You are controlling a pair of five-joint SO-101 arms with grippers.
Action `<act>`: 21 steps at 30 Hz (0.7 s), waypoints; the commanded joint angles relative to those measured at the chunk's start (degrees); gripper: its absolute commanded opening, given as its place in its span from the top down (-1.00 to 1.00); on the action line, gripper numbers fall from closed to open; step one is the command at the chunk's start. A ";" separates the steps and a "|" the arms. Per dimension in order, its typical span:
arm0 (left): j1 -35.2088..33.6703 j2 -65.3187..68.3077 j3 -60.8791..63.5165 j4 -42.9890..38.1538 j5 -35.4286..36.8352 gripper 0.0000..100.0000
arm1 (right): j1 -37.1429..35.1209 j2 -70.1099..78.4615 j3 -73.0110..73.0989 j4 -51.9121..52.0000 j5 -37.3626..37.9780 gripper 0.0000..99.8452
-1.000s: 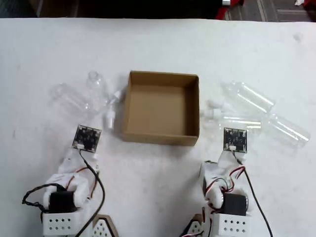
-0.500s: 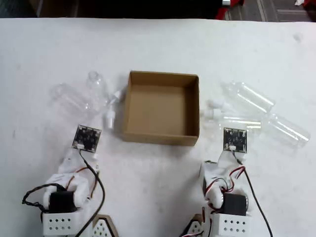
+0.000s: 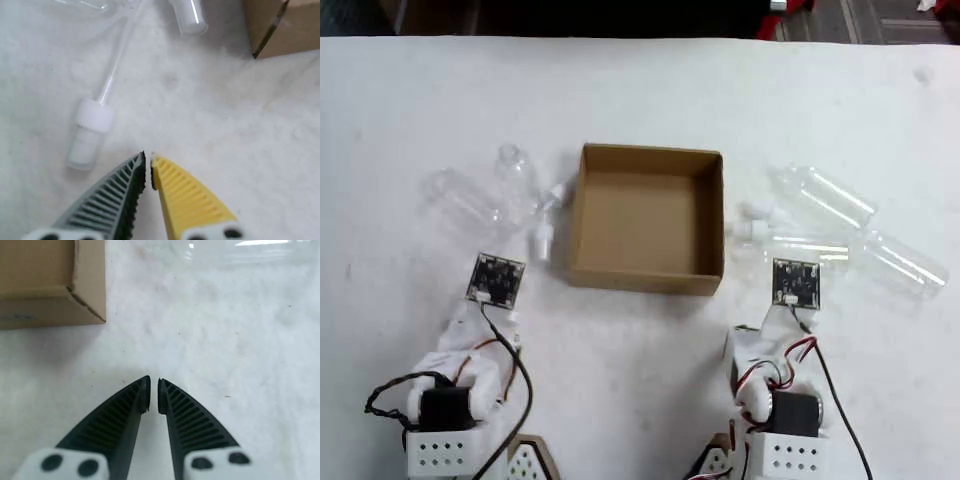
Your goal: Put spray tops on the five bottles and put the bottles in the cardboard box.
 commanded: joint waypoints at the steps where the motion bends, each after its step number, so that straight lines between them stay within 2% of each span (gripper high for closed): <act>1: -0.13 -0.57 -0.18 0.18 -0.09 0.95 | -0.40 -0.31 0.53 0.22 -0.09 0.97; 3: -0.13 -0.57 -0.18 0.18 -0.09 0.95 | -0.40 -0.31 0.53 -0.04 0.00 0.97; 5: -0.13 -0.57 -0.18 0.18 -0.09 0.95 | -0.40 -0.31 0.53 -4.62 0.00 0.97; 10: -0.13 -0.57 -0.18 0.18 -0.09 0.95 | -0.75 -0.31 0.53 -29.67 0.09 0.97; 13: -0.22 -0.57 -0.18 0.18 -0.09 0.95 | -4.97 -0.31 0.53 -43.30 0.09 0.97; 16: -0.40 -0.57 -0.18 0.18 -0.09 0.95 | -10.68 -0.31 0.53 -52.18 0.18 0.97; 21: -0.48 -0.57 -0.18 0.18 -0.09 0.95 | -17.80 -0.22 0.53 -56.75 -0.35 0.81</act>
